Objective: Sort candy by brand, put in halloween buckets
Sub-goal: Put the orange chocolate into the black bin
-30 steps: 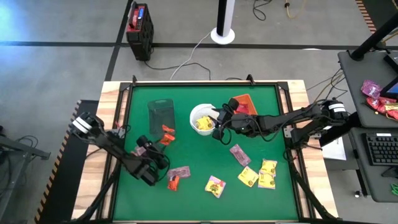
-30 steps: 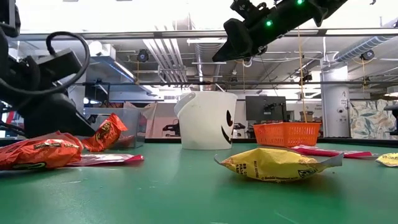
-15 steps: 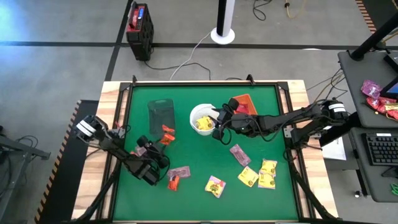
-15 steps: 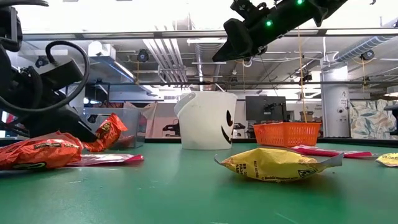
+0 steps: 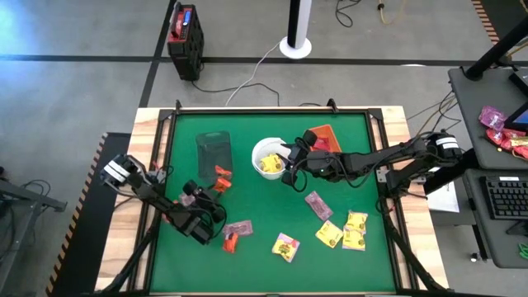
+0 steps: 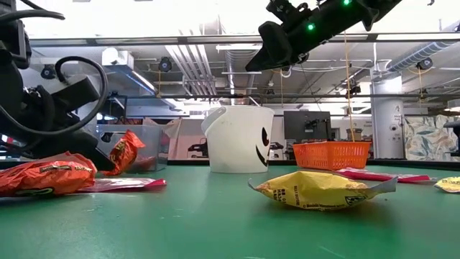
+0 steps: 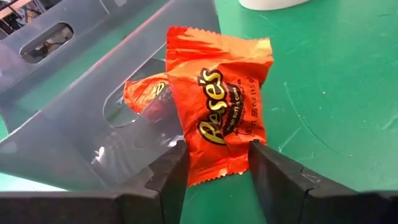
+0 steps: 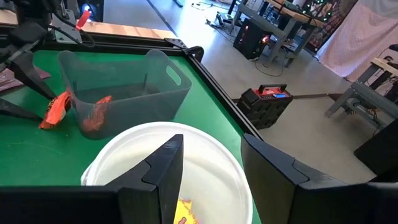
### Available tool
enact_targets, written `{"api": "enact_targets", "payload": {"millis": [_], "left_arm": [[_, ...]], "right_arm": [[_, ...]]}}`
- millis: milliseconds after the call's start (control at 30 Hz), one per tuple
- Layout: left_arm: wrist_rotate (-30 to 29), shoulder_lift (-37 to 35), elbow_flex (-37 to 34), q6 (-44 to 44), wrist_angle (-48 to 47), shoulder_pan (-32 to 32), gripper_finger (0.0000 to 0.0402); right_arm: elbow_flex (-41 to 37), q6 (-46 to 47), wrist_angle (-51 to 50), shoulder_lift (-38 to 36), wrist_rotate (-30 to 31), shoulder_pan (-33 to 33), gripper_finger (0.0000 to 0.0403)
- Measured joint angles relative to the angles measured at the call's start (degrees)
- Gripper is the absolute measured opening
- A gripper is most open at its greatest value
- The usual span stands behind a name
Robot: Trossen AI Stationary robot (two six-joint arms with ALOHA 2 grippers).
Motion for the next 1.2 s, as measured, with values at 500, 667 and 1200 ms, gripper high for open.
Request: {"api": "enact_targets", "payload": {"millis": [500, 667, 1200], "left_arm": [[0.25, -0.09, -1.25, 0.19, 2.83, 0.02, 0.0007], [0.32, -1.21, -0.46, 6.12, 2.81, -1.73, 0.0001], [1.87, -11.92, 1.74, 19.58, 1.02, -4.62, 0.0000]], "right_arm": [[0.00, 0.00, 0.00, 0.00, 0.01, 0.00, 0.0155], [0.00, 0.00, -0.06, 0.00, 0.00, 0.00, 0.0155], [0.00, -0.02, -0.35, 0.00, 0.01, 0.00, 0.0155]]}}
